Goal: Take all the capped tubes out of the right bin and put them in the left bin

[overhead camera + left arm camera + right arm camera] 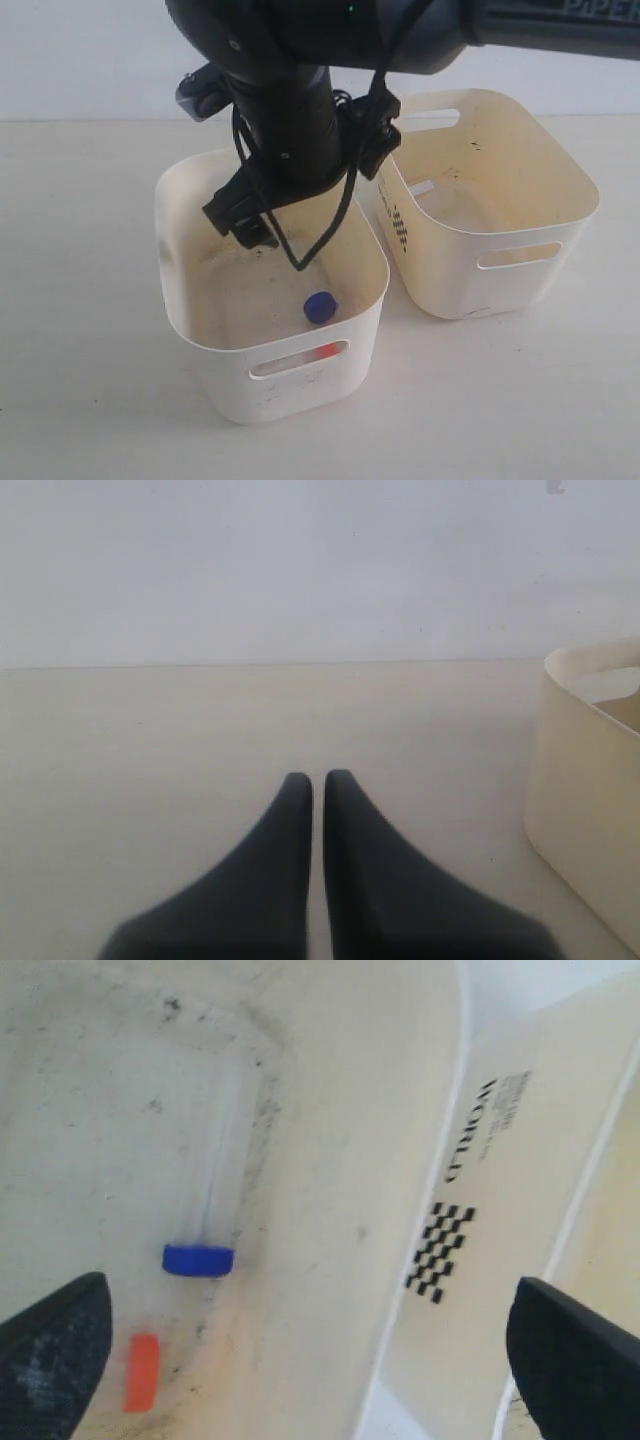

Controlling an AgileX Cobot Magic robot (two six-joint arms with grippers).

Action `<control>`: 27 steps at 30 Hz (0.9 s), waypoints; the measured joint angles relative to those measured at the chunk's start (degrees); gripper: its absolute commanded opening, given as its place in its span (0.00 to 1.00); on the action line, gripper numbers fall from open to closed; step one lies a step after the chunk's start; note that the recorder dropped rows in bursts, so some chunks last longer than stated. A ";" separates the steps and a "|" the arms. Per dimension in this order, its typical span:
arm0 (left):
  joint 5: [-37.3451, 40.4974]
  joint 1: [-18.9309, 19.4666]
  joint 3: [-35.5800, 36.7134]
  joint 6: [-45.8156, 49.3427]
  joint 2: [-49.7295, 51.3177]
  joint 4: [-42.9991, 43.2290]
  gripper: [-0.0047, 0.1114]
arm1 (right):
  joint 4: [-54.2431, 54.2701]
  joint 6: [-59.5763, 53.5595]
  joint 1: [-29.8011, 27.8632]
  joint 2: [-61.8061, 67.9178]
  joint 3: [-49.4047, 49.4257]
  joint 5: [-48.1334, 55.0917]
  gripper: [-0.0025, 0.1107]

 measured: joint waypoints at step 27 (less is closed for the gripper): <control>0.00 0.00 0.00 0.00 0.00 0.00 0.08 | -3.34 -0.32 0.00 -1.94 -2.21 0.03 0.08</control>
